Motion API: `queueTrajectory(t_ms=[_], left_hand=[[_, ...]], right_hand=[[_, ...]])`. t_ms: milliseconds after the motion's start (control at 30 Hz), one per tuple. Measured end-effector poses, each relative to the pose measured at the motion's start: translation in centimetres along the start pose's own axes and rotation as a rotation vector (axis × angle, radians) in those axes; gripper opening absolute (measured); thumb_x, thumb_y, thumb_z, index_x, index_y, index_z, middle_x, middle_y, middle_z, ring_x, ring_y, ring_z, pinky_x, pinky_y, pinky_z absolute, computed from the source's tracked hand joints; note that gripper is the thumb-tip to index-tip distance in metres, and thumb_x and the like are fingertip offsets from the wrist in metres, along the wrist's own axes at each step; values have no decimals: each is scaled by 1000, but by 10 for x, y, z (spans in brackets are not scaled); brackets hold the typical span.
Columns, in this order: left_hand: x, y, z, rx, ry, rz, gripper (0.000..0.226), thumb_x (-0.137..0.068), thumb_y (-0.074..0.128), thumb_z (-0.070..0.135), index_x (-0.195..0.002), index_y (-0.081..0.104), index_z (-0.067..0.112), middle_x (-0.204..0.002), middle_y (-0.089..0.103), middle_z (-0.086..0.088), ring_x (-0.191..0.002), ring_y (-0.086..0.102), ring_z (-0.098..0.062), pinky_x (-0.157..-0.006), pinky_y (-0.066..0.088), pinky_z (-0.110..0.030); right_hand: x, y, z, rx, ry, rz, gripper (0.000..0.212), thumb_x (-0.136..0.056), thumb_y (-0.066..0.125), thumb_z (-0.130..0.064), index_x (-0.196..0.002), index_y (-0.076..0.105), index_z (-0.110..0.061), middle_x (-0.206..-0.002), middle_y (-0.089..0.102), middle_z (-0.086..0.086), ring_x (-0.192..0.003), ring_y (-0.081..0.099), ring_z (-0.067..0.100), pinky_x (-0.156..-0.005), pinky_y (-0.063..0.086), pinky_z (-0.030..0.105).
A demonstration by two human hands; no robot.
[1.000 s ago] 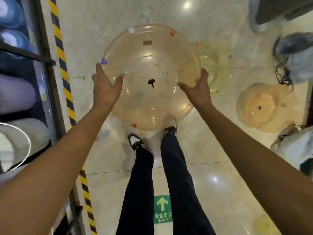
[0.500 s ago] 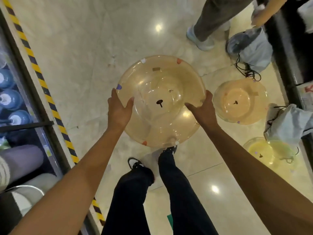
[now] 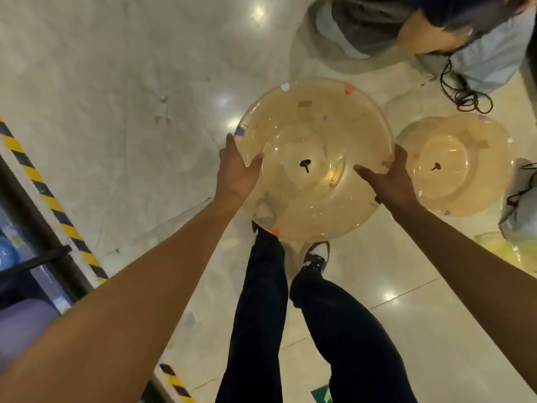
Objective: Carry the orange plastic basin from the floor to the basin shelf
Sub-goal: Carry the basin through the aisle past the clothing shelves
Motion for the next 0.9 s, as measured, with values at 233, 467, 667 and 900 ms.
queueTrajectory(t_ms=[233, 467, 667, 900], left_hand=[[-101, 69, -22, -82, -21, -62, 87, -100, 66, 46, -168, 19, 17, -159, 40, -14, -145, 46, -32, -115, 42, -43], [-164, 130, -67, -125, -75, -45, 96, -97, 70, 48, -169, 14, 17, -162, 37, -14, -145, 48, -33, -113, 44, -42], [-189, 139, -121, -128, -108, -57, 104, -79, 74, 59, -162, 27, 17, -151, 50, -15, -134, 57, -35, -108, 52, -53], [-202, 144, -129, -122, -68, -89, 97, -79, 78, 56, -157, 34, 22, -150, 50, -10, -131, 57, -33, -108, 52, -53]], right_hand=[[-99, 48, 52, -45, 68, -49, 98, -86, 84, -42, -159, 22, -19, -137, 45, -1, -122, 57, 31, -82, 60, 51], [-167, 91, 105, -68, 93, -104, 104, -88, 82, -41, -164, 13, -26, -148, 48, 0, -113, 59, 25, -72, 61, 50], [-185, 144, 139, -133, 162, -212, 133, -67, 86, -55, -168, 5, -23, -161, 43, 4, -137, 54, 28, -92, 60, 47], [-201, 164, 162, -219, 190, -183, 99, -85, 85, -32, -159, 20, -24, -134, 52, -3, -120, 60, 24, -52, 50, 19]])
Point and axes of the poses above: each hand's wrist, its own x-axis away from the middle knuckle, its own y-axis out of the palm, z = x × y, the point moved 5 cm from there along -x, towards the middle knuckle
